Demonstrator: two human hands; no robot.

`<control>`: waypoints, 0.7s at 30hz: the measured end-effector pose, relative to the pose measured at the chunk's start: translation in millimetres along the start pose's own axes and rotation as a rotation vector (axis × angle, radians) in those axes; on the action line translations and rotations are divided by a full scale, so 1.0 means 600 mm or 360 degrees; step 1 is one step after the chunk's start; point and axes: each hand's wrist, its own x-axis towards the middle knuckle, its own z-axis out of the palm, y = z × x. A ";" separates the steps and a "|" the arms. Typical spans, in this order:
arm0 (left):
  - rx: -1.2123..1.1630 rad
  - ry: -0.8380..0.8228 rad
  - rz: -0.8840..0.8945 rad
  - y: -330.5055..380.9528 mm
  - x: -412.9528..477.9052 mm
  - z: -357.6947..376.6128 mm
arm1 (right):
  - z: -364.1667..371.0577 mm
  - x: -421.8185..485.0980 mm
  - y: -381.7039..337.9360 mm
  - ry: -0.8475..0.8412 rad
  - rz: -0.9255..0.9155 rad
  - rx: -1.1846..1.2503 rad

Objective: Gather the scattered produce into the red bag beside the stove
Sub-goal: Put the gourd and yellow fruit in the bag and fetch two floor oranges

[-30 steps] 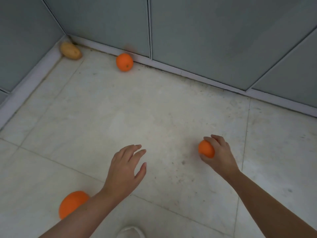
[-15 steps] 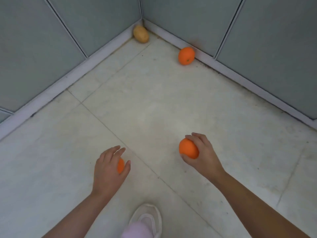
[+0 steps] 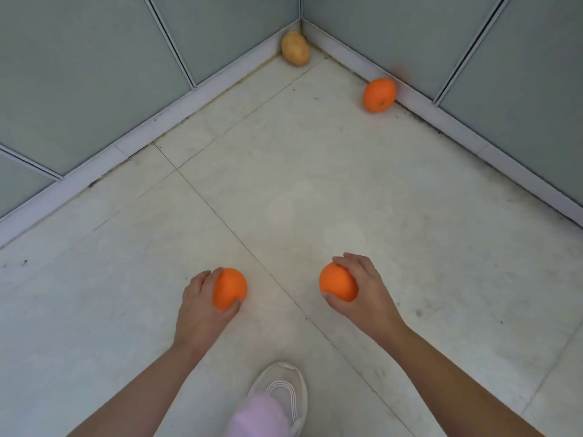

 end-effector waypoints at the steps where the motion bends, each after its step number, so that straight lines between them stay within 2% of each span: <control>1: -0.0007 -0.0010 -0.0014 0.000 0.004 0.002 | -0.001 -0.001 0.001 -0.0003 0.0009 0.0004; 13: -0.0212 -0.0033 -0.0075 0.033 0.008 0.022 | -0.020 -0.021 0.001 -0.0011 0.0051 0.0073; 21: -0.0751 0.0169 -0.0160 0.128 -0.055 -0.032 | -0.052 -0.040 -0.021 0.0218 0.0094 0.0275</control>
